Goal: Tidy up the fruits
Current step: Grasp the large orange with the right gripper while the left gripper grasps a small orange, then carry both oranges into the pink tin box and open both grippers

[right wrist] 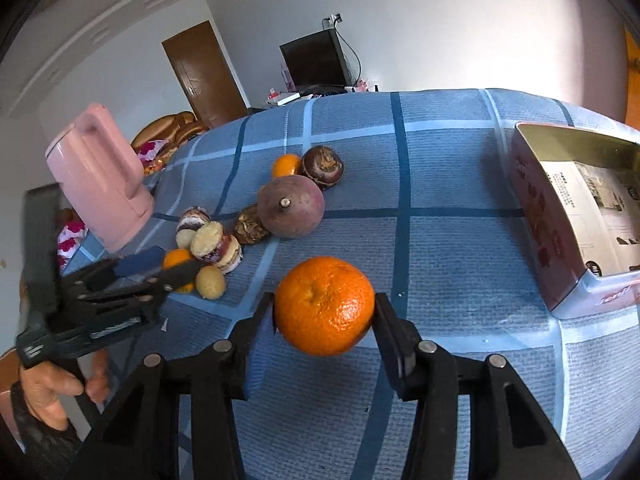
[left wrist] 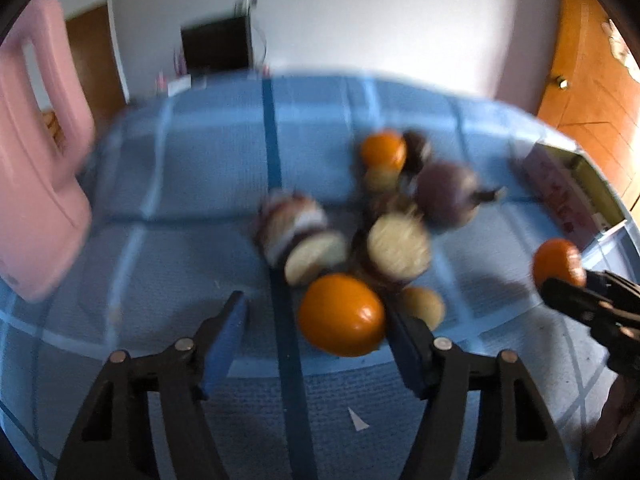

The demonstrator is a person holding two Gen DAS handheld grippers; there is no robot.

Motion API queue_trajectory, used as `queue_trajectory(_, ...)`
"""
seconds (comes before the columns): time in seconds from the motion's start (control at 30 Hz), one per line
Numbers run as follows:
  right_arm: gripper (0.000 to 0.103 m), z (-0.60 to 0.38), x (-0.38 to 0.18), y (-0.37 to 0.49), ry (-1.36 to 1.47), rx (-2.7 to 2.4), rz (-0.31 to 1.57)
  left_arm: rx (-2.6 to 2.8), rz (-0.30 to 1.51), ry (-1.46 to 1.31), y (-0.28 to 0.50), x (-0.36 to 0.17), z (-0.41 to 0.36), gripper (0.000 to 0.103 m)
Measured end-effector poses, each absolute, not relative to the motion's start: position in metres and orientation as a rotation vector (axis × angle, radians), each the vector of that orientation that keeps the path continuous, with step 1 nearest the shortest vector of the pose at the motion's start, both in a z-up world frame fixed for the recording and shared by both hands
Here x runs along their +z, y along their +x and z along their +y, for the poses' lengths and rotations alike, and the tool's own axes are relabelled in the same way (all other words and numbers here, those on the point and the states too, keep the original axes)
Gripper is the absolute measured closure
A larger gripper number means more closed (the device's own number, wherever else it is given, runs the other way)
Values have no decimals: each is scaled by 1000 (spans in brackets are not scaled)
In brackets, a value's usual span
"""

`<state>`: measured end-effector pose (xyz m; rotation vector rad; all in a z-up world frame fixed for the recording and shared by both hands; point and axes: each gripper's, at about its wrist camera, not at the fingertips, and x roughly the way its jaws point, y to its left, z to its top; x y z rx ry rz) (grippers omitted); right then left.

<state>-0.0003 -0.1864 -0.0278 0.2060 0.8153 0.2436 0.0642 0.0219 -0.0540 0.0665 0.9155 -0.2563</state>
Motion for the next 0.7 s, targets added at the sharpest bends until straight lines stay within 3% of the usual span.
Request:
queue_trajectory(0.07,53,-184,-29,0,204,245,819,-279,910,52,63,-52,21,35)
queue_trajectory(0.13,53,-183,-30,0,200,245,821,-296,901,35,62,-51,22,52)
queue_trajectory(0.2,53,-181,-31,0,187,234,819,-304,898,11,61,-50,26,62)
queue_trajectory(0.43,53,-183,-26,0,193,233,775,-280,872,-17,57,-47,40,63)
queue_trajectory(0.7,53,-188,-3,-12,170,207,642,-255,630,-73,40,-17,54,63)
